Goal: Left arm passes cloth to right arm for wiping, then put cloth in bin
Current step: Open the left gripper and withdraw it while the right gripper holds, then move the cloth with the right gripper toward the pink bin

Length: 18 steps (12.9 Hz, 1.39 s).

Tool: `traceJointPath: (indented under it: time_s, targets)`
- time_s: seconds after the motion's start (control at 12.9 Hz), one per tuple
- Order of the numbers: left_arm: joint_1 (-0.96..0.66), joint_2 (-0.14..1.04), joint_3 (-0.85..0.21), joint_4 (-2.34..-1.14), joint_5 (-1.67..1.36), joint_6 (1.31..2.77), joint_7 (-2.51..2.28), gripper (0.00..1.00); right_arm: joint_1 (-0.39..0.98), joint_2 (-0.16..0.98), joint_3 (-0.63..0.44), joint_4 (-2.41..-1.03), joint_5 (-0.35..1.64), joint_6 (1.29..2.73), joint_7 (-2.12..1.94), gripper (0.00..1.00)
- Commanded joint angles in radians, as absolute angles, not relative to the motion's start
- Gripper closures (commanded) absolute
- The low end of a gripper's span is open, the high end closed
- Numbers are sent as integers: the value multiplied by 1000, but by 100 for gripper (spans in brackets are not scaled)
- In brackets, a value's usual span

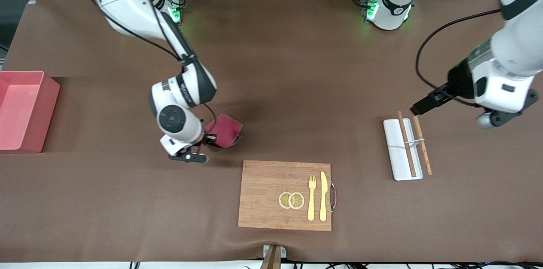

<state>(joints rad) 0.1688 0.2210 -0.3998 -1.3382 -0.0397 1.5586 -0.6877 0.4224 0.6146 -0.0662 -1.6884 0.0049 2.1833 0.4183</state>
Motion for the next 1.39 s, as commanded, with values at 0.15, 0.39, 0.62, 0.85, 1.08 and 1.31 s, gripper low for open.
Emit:
traceJointPath:
  time_s: [0.15, 0.39, 0.62, 0.85, 1.08, 1.31]
  targets:
    - [284, 98, -408, -1422, -20, 1510, -419, 0, 235, 436, -57, -1864, -44, 2178, 144, 100]
    - [334, 57, -407, -1447, -20, 1493, -327, 0, 71, 388, -58, -1901, -44, 2148, -125, 100]
    - [363, 40, -405, -1448, -20, 1470, -273, 0, -116, 353, -60, -1893, -46, 2109, -454, 100]
    - [332, 35, -358, -1445, -20, 1465, -243, 0, -257, 308, -77, -1824, -109, 2047, -711, 100]
    - [122, 34, -148, -1445, -20, 1450, -207, 0, -304, 304, -77, -1766, -140, 1999, -825, 100]
    - [55, 25, -84, -1453, -20, 1448, -176, 0, -304, 368, -74, -1782, -135, 2008, -828, 100]
